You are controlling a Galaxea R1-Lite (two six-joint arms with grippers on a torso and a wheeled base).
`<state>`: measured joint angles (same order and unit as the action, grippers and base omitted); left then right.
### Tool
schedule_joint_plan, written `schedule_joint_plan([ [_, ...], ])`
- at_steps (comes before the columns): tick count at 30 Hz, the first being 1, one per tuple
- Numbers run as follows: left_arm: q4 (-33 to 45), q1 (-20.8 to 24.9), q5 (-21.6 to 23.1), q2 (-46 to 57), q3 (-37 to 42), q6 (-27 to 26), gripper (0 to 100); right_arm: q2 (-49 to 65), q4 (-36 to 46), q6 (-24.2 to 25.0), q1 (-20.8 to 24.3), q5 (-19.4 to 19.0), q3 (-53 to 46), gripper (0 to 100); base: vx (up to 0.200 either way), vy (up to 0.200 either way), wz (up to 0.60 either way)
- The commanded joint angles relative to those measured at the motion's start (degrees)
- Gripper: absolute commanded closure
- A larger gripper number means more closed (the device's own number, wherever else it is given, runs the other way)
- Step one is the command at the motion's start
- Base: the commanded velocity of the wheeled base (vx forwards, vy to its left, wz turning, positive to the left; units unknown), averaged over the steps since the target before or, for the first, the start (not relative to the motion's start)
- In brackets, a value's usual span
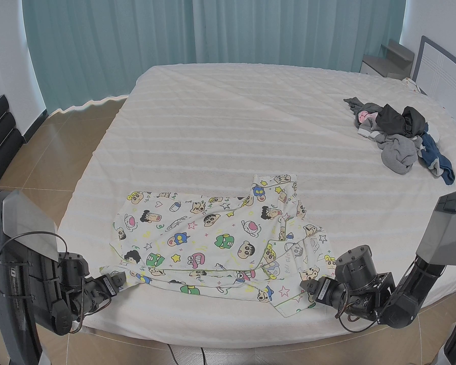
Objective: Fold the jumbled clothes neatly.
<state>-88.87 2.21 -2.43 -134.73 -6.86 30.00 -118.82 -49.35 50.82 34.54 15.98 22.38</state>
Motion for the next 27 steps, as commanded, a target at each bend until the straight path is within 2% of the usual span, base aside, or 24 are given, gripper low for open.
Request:
schedule_joint_plan([
  [1, -1.13, -2.82, 2.60, 6.41, 1.68, -1.35, 0, 4.12, 0.13, -0.29, -0.26, 0.10, -0.76, 0, 0.000, 0.000, 0.00],
  [4, -1.13, -5.90, 4.80, 8.17, 5.63, -10.93, 0, 5.27, -0.13, -1.78, -0.35, 0.37, -1.73, 0, 0.000, 0.000, 0.00],
  [5, -1.13, -5.90, 4.80, 8.17, 5.63, -10.93, 0, 5.27, -0.13, -1.78, -0.35, 0.37, -1.73, 0, 0.000, 0.000, 0.00],
  [6, -1.13, -7.13, 4.80, 7.82, 6.34, -14.09, 0, 5.44, -0.13, -2.13, -0.43, 0.54, -1.90, 0, 0.000, 0.000, 0.00],
  [7, -1.13, -7.66, 4.80, 7.73, 6.07, -14.62, 0, 5.71, -0.13, -2.31, -0.52, 0.54, -1.90, 0, 0.000, 0.000, 0.00],
  [11, -1.13, -9.33, 4.97, 6.23, 3.17, -14.44, 0, 7.38, -0.13, -2.75, -0.61, 0.63, -1.99, 0, 0.000, 0.000, 0.00],
  [18, -1.13, -9.50, 5.77, 1.22, -1.13, -12.77, 0, 9.13, -0.13, -2.92, -0.61, 0.63, -1.90, 0, 0.000, 0.000, 0.00],
  [19, -1.13, -9.41, 7.88, -0.01, -1.66, -12.69, 0, 9.31, -0.13, -2.92, -0.61, 0.63, -1.99, 0, 0.000, 0.000, 0.00],
  [24, -1.13, -9.68, 8.05, 0.52, -2.80, -12.42, 0, 9.05, -0.22, -2.83, -0.61, 1.51, -2.17, 0, 0.000, 0.000, 0.00],
  [27, -1.13, -10.64, 8.31, 4.30, -2.19, -11.19, 0, 8.96, -0.31, -2.83, -0.61, 1.60, -2.17, 0, 0.000, 0.000, 0.00],
])
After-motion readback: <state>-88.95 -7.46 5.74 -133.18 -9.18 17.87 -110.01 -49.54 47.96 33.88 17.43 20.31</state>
